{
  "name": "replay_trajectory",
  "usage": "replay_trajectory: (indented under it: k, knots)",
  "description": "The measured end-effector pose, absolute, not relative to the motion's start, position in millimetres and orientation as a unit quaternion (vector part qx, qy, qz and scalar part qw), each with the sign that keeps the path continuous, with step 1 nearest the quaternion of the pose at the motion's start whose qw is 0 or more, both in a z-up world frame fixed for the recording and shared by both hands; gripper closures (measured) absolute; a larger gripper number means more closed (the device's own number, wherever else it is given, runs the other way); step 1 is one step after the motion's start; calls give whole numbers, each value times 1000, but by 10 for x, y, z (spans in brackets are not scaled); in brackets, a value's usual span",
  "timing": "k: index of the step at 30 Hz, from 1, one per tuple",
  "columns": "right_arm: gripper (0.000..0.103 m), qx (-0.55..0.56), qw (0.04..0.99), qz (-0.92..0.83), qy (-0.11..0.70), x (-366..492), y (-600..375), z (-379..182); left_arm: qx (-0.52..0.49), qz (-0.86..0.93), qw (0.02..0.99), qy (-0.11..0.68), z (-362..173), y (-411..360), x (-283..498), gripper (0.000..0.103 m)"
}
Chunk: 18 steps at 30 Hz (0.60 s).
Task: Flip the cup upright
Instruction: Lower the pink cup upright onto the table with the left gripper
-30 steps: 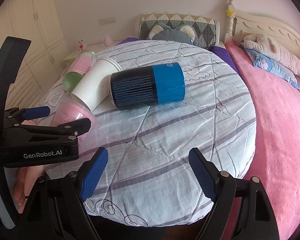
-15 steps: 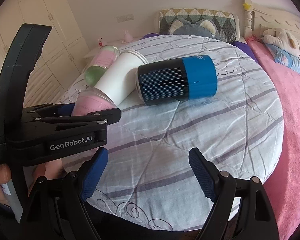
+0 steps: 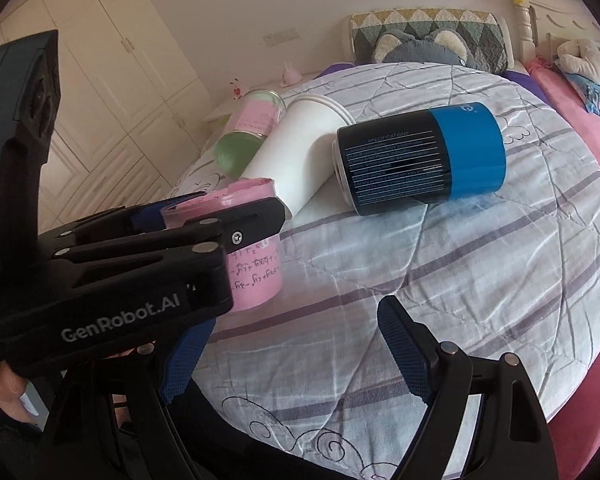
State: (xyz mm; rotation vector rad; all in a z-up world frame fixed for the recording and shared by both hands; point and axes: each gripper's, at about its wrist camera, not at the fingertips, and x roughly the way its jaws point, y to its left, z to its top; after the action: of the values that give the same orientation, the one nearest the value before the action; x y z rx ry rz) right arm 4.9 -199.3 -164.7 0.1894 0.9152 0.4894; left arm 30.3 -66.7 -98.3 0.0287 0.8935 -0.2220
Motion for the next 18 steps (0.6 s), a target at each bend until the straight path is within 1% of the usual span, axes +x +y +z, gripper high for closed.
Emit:
replay_trajectory:
  k: [15,17,18]
  knots:
    - [19,68,871,203,443,135,-1933,-1700,17,-109,894,434,-1002,-630,243,34]
    - [19,71,871,202,442,163,-1949,-1689,20,-106,896,431,-989,-620,220,25]
    - [19,71,871,201,442,167,-1952,-1685,21,-104,897,428,-975,-614,207,23]
